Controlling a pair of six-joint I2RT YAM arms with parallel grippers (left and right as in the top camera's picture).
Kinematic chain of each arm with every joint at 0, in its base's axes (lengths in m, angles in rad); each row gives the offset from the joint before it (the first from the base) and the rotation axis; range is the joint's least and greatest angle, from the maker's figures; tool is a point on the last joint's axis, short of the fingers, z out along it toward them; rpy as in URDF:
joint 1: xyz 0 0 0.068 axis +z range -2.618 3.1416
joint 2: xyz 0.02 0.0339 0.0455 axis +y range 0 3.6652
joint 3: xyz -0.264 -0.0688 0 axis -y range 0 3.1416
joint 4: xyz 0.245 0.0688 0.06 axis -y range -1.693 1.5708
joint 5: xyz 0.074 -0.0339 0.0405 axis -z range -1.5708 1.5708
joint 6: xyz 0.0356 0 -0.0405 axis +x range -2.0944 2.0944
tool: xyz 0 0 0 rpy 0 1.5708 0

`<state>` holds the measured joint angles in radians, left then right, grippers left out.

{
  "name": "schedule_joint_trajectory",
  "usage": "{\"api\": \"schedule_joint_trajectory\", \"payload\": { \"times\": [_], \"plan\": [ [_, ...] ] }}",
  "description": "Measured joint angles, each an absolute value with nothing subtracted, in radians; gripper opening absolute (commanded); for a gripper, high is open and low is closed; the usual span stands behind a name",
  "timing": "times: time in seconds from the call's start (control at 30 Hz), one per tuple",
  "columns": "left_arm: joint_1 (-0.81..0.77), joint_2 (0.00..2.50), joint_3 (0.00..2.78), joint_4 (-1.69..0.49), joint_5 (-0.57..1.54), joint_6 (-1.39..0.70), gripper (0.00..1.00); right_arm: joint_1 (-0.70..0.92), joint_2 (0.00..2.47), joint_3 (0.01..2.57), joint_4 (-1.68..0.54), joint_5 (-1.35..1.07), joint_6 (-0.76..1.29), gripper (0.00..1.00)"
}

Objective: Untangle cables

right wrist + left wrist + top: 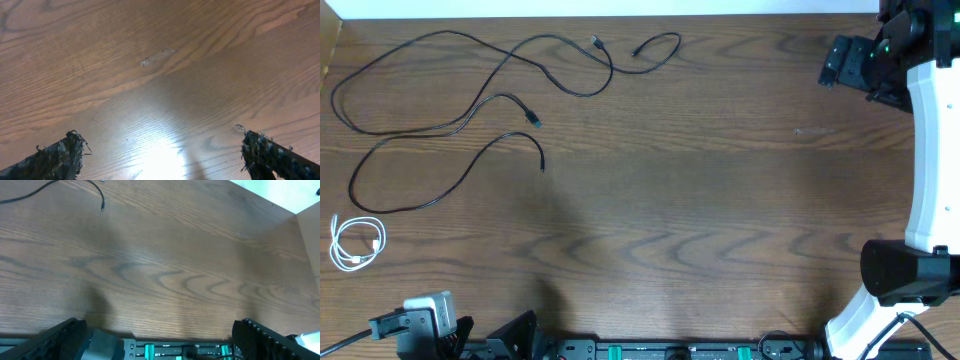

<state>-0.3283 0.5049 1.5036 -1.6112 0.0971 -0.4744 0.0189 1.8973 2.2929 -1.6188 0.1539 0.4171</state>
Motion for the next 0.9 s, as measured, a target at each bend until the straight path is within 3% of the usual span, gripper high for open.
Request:
{"api": "schedule_joint_trajectory", "payload": {
  "times": [0.33,0.6,0.9],
  "plan": [
    [-0.232,0.467,1.415,-1.573,0.083,-0.272,0.98,0.019,1.897,2.293,-1.619,0.154,0.417,0.99],
    [-0.088,0.332,1.108,-1.15,0.232,0.101,0.98,0.019,1.897,2.293,-1.619,0.154,0.417,0.99],
    [-0.014,0.218,0.764,-0.878,0.307,0.184,0.98,0.019,1.897,2.293,-1.619,0.154,0.417,0.99]
  ]
}}
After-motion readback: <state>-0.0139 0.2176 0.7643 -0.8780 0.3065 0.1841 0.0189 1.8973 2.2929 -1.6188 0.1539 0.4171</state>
